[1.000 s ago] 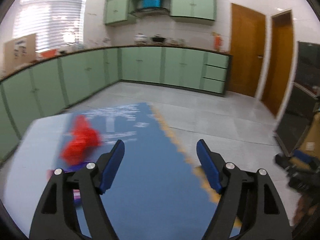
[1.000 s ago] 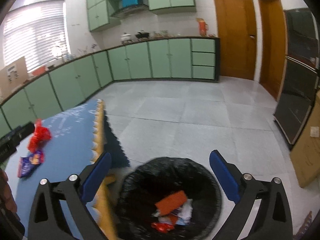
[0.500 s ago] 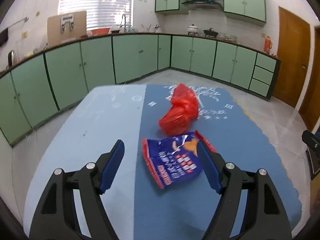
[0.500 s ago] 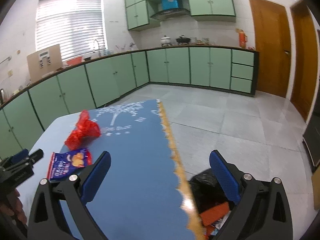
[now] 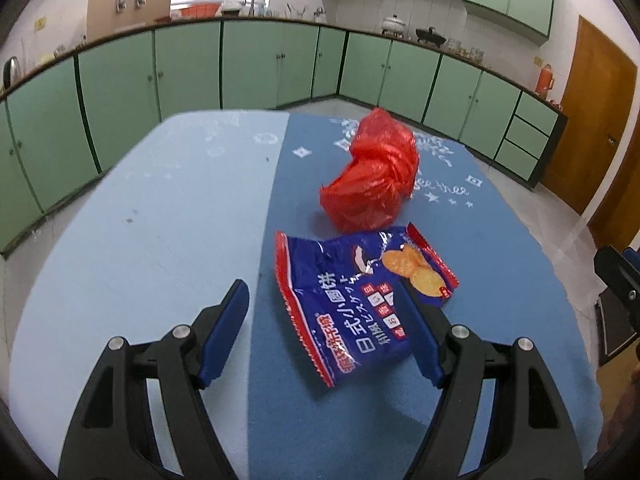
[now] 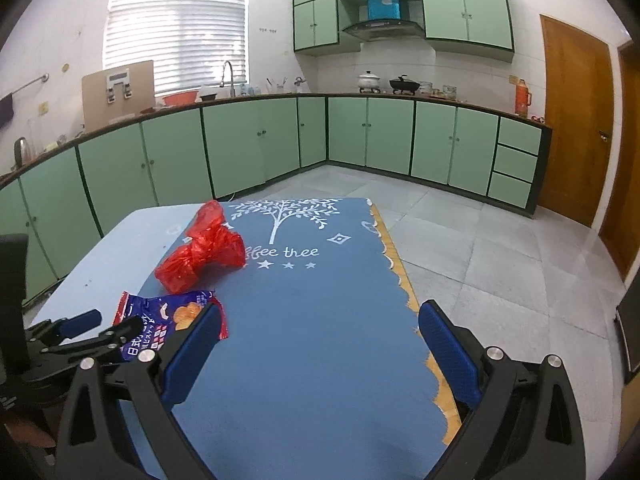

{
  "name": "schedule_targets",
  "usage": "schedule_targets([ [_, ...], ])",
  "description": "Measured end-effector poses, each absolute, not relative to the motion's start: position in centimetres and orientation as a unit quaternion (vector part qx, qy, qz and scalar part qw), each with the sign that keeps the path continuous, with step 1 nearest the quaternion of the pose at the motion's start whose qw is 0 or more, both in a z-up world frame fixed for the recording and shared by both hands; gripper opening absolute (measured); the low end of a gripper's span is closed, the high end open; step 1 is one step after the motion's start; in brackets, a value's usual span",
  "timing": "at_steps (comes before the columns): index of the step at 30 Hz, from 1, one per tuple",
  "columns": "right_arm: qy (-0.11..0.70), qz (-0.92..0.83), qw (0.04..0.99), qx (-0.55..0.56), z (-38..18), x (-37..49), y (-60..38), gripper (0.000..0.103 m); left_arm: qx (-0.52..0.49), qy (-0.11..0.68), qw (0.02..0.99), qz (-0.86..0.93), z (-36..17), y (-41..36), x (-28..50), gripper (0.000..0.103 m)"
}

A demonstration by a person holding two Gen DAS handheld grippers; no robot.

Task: Collect trash
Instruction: 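Grasp the blue snack bag with the left tool while the right tool grasps the red bag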

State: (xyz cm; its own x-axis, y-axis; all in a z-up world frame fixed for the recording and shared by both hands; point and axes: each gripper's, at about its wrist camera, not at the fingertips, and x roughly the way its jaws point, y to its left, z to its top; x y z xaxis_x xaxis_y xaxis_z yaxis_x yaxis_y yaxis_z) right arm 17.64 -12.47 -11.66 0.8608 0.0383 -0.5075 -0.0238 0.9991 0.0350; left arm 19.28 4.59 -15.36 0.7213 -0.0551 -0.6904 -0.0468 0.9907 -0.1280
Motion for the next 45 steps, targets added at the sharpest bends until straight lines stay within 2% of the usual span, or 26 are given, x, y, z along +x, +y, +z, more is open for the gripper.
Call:
schedule_targets([
  [3,0.266,0.017,0.964,0.013,-11.9,17.9,-12.4,0.096,-0.069,0.385,0.920,-0.010,-15.8,4.2,19.7,0.069],
  [6,0.268,0.017,0.963,0.013,-12.1,17.9,-12.4,0.096,-0.069,0.394,0.917,-0.016,-16.1,3.9,20.3,0.043],
  [7,0.269,0.017,0.963,0.014,-12.2,17.9,-12.5,0.096,-0.070,0.396,0.915,-0.017,-16.2,3.8,20.4,0.026],
  [8,0.270,0.018,0.963,0.014,-12.2,17.9,-12.5,0.096,-0.071,0.396,0.915,-0.018,-16.2,3.8,20.5,0.017],
  [9,0.272,0.018,0.962,0.014,-12.3,17.9,-12.5,0.096,-0.072,0.394,0.916,-0.016,-16.1,3.8,20.4,0.015],
  [11,0.275,0.018,0.961,0.013,-12.5,18.0,-12.5,0.096,-0.074,0.382,0.921,-0.011,-15.7,3.9,20.0,0.003],
  [14,0.281,0.019,0.960,0.012,-12.8,18.0,-12.5,0.096,-0.075,0.366,0.928,-0.010,-15.1,3.9,19.4,0.001],
  [33,0.283,0.071,0.956,0.010,-12.7,22.2,-8.0,0.096,-0.111,0.247,0.962,0.045,-7.7,9.7,16.5,0.000],
  [45,0.289,0.091,0.953,0.014,-12.7,27.6,-2.7,0.095,-0.123,0.219,0.965,0.077,-7.6,12.1,18.5,0.000],
])
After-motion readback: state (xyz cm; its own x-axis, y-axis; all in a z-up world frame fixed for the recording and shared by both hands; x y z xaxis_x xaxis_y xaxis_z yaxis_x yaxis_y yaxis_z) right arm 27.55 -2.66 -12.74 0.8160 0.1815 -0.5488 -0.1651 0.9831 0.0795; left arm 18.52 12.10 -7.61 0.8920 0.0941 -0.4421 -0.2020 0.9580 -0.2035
